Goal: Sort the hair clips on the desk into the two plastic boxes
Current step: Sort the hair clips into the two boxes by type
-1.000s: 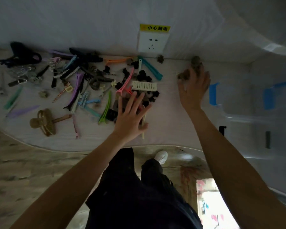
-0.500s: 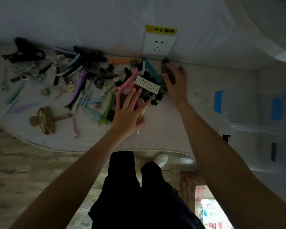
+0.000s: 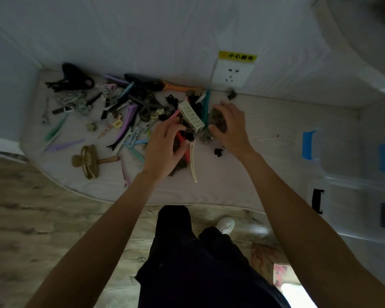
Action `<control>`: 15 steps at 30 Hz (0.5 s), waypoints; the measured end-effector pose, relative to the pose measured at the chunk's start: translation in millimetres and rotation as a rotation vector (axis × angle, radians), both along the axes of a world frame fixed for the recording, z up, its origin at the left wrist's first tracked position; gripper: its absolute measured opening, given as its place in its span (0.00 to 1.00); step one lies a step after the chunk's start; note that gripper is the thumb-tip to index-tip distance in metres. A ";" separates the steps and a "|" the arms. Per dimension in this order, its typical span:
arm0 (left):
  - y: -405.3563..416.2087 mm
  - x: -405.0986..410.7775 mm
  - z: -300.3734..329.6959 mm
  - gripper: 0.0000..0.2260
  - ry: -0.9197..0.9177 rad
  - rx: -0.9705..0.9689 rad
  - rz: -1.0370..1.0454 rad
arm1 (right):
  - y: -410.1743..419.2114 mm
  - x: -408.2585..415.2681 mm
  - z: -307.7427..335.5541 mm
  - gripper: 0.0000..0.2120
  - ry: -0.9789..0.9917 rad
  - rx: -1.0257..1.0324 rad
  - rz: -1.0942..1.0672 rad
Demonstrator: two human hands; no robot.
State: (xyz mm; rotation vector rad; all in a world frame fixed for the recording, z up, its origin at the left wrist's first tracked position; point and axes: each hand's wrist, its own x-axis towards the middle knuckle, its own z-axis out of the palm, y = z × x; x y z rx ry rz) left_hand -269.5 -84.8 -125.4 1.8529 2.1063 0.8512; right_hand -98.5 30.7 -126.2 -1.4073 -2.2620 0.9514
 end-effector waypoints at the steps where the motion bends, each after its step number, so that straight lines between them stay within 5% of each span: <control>1: 6.3 -5.6 6.9 0.14 -0.029 0.001 -0.005 | -3.7 3.3 1.3 0.25 0.007 0.021 -0.054; 6: 69.6 -19.6 24.2 0.26 0.217 -0.290 -0.483 | -5.4 -5.6 13.1 0.28 -0.266 -0.111 -0.330; 9: 92.5 -18.9 23.3 0.20 0.400 -0.356 -0.662 | -3.8 -16.1 14.2 0.35 -0.348 -0.313 -0.319; 15: 88.5 -40.9 45.0 0.14 0.113 -0.042 -0.491 | -4.1 -16.8 18.3 0.22 -0.030 -0.368 -0.427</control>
